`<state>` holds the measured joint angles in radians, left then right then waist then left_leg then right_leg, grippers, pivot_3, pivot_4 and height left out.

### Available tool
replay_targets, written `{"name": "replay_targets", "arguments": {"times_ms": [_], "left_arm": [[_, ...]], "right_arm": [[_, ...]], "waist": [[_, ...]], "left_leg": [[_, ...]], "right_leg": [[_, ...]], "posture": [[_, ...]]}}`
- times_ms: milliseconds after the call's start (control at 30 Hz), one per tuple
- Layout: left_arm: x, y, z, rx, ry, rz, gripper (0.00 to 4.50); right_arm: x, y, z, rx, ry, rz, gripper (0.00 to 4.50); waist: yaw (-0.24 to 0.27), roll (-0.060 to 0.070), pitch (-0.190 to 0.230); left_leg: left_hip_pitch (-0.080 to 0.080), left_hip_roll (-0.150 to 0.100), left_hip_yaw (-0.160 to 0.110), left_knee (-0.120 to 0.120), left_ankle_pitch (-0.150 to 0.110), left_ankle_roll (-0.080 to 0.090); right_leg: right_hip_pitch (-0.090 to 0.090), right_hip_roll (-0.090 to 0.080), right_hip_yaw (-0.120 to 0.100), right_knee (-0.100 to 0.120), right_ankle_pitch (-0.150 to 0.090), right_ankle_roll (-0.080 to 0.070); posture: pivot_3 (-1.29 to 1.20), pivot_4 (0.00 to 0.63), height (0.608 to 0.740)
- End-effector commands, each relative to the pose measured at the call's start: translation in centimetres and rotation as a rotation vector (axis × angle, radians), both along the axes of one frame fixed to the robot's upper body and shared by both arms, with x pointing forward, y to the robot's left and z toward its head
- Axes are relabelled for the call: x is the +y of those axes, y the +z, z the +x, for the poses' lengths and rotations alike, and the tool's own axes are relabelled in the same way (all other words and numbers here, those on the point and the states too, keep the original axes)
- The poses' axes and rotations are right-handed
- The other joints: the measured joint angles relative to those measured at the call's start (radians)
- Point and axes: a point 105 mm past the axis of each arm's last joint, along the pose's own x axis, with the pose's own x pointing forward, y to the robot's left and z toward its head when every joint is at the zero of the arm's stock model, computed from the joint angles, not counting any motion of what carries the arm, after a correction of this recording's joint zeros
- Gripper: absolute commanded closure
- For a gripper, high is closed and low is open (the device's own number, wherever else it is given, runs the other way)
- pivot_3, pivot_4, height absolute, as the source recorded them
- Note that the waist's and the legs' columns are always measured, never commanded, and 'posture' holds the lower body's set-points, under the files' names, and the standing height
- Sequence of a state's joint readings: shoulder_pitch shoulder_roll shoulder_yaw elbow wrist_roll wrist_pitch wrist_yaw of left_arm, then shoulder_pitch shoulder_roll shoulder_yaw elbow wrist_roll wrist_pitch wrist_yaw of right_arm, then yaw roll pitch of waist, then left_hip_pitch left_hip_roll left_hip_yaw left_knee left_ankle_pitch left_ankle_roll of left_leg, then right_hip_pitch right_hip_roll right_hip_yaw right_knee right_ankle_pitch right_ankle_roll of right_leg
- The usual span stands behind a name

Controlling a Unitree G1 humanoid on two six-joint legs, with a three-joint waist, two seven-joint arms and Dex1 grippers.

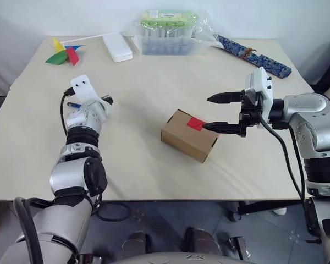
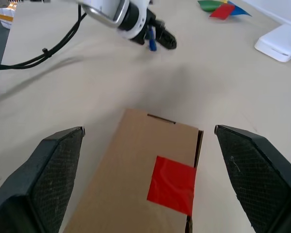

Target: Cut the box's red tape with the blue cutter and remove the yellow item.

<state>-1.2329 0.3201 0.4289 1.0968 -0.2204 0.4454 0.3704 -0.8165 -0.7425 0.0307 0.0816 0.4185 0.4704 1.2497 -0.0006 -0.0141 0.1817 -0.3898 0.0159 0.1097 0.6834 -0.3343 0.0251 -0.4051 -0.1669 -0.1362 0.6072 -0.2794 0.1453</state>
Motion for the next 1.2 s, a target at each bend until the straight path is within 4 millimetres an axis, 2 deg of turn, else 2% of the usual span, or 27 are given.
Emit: {"name": "replay_targets", "arguments": {"times_ms": [33, 233, 433, 633, 767, 867, 1000, 1100, 1200], "left_arm": [[0.6, -0.2, 0.1, -0.015, 0.008, 0.022, 0.02], [1.1, -1.6, -0.2, 0.029, 0.024, 0.024, 0.02], [2.5, -2.8, -1.0, 0.091, 0.069, 0.028, 0.02], [4.4, -3.9, -2.5, 0.146, 0.117, 0.032, 0.02], [5.3, -4.0, -4.5, 0.167, 0.144, 0.035, 0.02], [4.5, -3.1, -5.6, 0.154, 0.137, 0.031, 0.02], [2.1, -1.7, -6.7, 0.133, 0.078, 0.026, 0.02], [0.5, -0.3, -6.8, 0.095, 0.054, 0.008, 0.02], [-0.1, 0.0, -6.4, 0.077, 0.075, -0.01, 0.02]], "right_arm": [[-0.5, 1.5, -0.4, -0.057, -0.009, 0.015, 0.0], [-0.8, 1.6, -0.5, -0.057, -0.029, 0.013, 0.0], [-1.0, 1.6, -0.5, -0.055, -0.036, 0.013, 0.0], [-0.9, 1.5, -0.4, -0.052, -0.036, 0.016, 0.0], [-0.7, 1.4, -0.3, -0.051, -0.032, 0.018, 0.0], [-0.7, 1.3, -0.3, -0.05, -0.026, 0.014, 0.0], [-0.7, 1.5, -0.4, -0.054, -0.026, 0.018, 0.0], [-0.8, 1.5, -0.4, -0.053, -0.026, 0.017, 0.0], [-0.8, 1.5, -0.4, -0.053, -0.027, 0.018, 0.0]], "waist": [[-0.001, 0.0, 0.0], [-0.002, 0.0, 0.0], [-0.004, 0.0, 0.0], [-0.012, 0.0, 0.0], [-0.033, 0.0, 0.0], [-0.031, 0.001, 0.0], [-0.017, 0.0, 0.0], [0.004, 0.0, 0.0], [0.014, 0.0, 0.0]], "left_leg": [[0.0, 0.0, 0.0, 0.0, 0.0, 0.0], [0.0, 0.0, 0.001, 0.001, 0.0, 0.0], [0.001, 0.0, 0.001, 0.001, 0.0, 0.0], [0.003, 0.0, 0.002, 0.001, 0.0, 0.0], [0.004, 0.001, 0.0, 0.0, 0.0, 0.0], [0.004, 0.001, -0.004, 0.0, 0.0, 0.0], [0.003, 0.001, -0.004, 0.001, 0.0, 0.0], [0.002, 0.001, -0.005, 0.002, 0.0, 0.0], [0.001, 0.001, -0.006, 0.004, 0.0, 0.0]], "right_leg": [[0.0, 0.0, 0.0, 0.0, 0.0, 0.0], [0.0, 0.0, 0.001, 0.001, 0.0, 0.0], [0.0, 0.0, 0.001, 0.002, 0.0, 0.0], [0.0, 0.0, 0.004, 0.003, 0.0, 0.0], [0.0, 0.0, 0.004, 0.004, 0.0, 0.0], [-0.001, 0.0, 0.006, 0.005, 0.0, 0.0], [-0.001, 0.0, 0.006, 0.004, 0.0, 0.0], [-0.001, 0.0, 0.006, 0.004, 0.0, 0.0], [-0.001, 0.0, 0.005, 0.004, 0.0, 0.0]], "posture": [[0.0, 0.15, 0.74], [0.0, 0.15, 0.74], [0.0, 0.15, 0.74], [0.0, 0.15, 0.74], [0.0, 0.15, 0.74], [0.0, 0.15, 0.74], [0.0, 0.15, 0.74], [0.0, 0.15, 0.74], [0.0, 0.15, 0.74]]}}
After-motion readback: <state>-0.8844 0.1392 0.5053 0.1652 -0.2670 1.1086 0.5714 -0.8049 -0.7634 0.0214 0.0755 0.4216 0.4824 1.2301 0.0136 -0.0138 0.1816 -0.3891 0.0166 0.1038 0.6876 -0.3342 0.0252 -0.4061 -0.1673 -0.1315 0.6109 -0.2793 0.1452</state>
